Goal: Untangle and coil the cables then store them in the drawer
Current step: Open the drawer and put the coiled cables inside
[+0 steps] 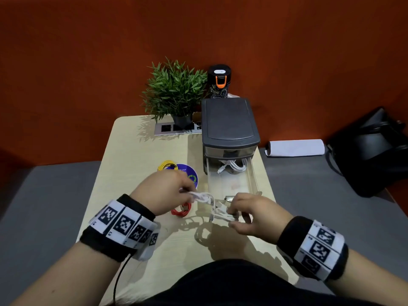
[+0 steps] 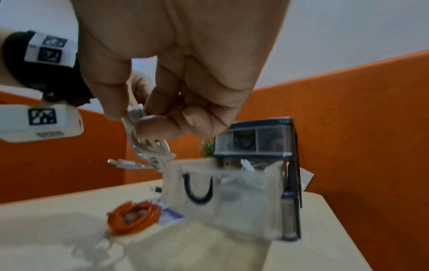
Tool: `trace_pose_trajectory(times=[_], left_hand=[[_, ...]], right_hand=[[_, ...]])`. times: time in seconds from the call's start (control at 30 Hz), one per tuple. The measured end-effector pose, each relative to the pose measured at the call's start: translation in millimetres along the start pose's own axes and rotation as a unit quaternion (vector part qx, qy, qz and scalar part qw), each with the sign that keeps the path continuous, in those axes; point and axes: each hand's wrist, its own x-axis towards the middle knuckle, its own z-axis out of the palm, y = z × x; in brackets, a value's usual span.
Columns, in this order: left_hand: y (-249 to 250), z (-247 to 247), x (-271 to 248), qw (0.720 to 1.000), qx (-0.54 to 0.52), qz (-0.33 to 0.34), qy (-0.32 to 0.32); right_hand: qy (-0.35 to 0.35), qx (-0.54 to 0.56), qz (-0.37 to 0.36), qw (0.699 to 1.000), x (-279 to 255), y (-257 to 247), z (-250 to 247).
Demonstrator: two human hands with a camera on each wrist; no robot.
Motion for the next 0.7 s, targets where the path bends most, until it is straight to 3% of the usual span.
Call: trace_pose_trajectory(times=[0.1, 0.2, 0.27, 0.37, 0.53, 0.63, 0.7], left_hand=[[13, -8, 3, 0.993, -0.018, -0.006, 0.115], [27, 1, 10, 0.978, -0.063, -0.010, 0.198], [33, 14, 20, 0.977, -0.086, 0.003, 0.196], [38, 35, 37, 0.984, -0.088, 0.022, 0.154], [32, 55, 60, 0.995, 0.006, 0.014, 0.098], [26, 60, 67, 0.994, 0.030, 0.030, 0.100], [25, 57, 70, 0.989, 0.047, 0.061, 0.123]], right_hand=[[0.054, 0.036, -0.004, 0.998, -3, -3, -18], [0.114, -0.029, 0.015, 0.993, -1, 3, -23], [0.133, -0.091, 0.024, 0.987, 5, 9, -23], [0.095, -0.168, 0.070, 0.979, 14, 15, -24], [0.051, -0.224, 0.113, 0.967, 28, 21, -20], [0.030, -0.241, 0.117, 0.963, 37, 21, -19], [0.053, -0.248, 0.110, 0.961, 44, 20, -17]])
